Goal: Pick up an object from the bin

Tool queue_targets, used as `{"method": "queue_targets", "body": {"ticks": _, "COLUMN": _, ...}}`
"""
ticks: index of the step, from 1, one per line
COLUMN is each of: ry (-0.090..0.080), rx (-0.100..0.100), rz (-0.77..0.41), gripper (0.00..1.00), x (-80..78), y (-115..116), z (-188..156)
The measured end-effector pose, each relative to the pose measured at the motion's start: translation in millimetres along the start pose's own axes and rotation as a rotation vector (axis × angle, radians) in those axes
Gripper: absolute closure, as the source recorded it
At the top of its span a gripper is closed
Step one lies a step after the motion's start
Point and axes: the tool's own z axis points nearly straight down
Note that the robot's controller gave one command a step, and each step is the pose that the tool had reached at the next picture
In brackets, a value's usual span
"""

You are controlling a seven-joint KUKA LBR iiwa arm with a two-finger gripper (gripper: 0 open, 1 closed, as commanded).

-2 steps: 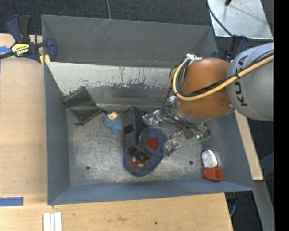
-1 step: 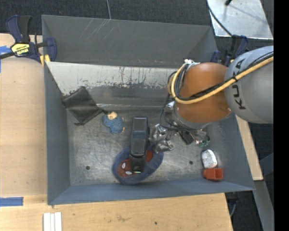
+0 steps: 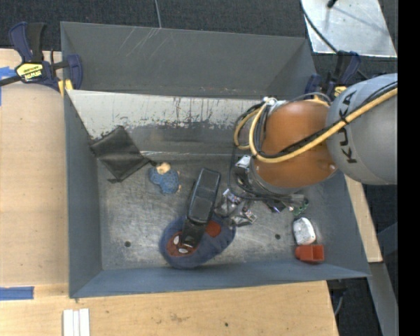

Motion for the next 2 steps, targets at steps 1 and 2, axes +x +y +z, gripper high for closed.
{"method": "queue_targets", "body": {"ticks": 1, "ry": 0.028, "rx": -0.015, "rz": 0.0, "gripper": 0.0, "x": 8.1, "y": 3.4, "z": 5.6}}
{"method": "queue_targets", "body": {"ticks": 2, "ry": 0.026, "rx": -0.023, "rz": -0.101, "gripper": 0.0, "x": -42.5, "y": 55.9, "z": -6.7}}
